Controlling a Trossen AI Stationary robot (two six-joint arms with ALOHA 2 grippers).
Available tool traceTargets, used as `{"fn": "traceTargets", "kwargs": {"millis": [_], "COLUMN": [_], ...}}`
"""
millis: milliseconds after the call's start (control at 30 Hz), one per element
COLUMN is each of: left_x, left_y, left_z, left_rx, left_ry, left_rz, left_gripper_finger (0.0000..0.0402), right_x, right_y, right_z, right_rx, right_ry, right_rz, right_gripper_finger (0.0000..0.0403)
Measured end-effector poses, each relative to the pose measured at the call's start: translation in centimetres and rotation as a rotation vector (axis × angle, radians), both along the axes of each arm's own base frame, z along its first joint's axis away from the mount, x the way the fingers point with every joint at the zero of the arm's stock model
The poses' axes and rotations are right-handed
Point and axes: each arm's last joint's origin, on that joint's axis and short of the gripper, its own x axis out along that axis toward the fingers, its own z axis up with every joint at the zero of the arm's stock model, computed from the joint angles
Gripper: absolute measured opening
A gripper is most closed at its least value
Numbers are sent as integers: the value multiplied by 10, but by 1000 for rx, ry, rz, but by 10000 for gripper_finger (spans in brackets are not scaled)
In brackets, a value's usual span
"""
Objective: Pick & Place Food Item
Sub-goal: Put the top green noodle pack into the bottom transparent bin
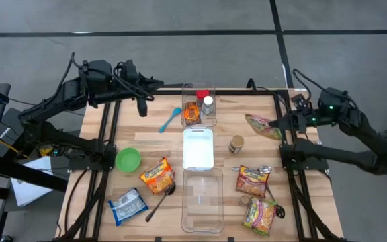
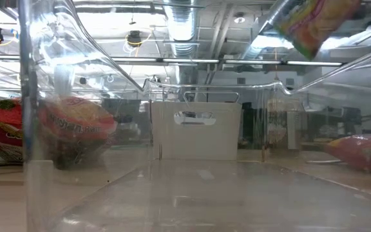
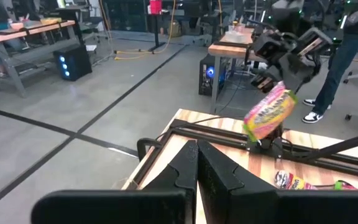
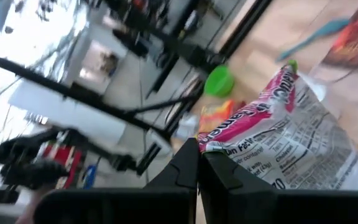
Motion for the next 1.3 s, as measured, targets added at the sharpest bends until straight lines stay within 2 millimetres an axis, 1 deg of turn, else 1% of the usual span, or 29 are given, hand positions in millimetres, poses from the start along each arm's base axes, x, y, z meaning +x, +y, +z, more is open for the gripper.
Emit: {"fn": "traceTargets", "kwargs": {"millis": [100,267,367,500,633,733,867,1100,1300], "left_x": [0,0,0,0,0,0,0,0,0], "left_y": [0,0,0,0,0,0,0,0,0], "left_z": [0,0,0,0,0,0,0,0,0], "left_rx": [-2,-7,-8,-2,0,5,7,8,8], "left_ry": [0,-2,-3,0,1,3,4,5,5], "left_rz": [-2,-2,-1,-2,-3,-3,-1,-1,-1], "left_gripper_finger": [2,2,2,2,2,2,2,2,2], "right_x": [18,55,75,92,109,125,150,192,223], "right_y": [1,10,20,37,53,65,78,87,90], "right_z": [6,6,9,18,20,17,8,1,-20], "right_rx": [19,68,112,149,189,206,206,196,209], "right_ry": [42,158,203,214,270,321,393,462,581], "right_rz": [69,167,214,254,284,304,322,367,418], "right_gripper_finger": [0,0,0,0,0,0,0,0,0]}}
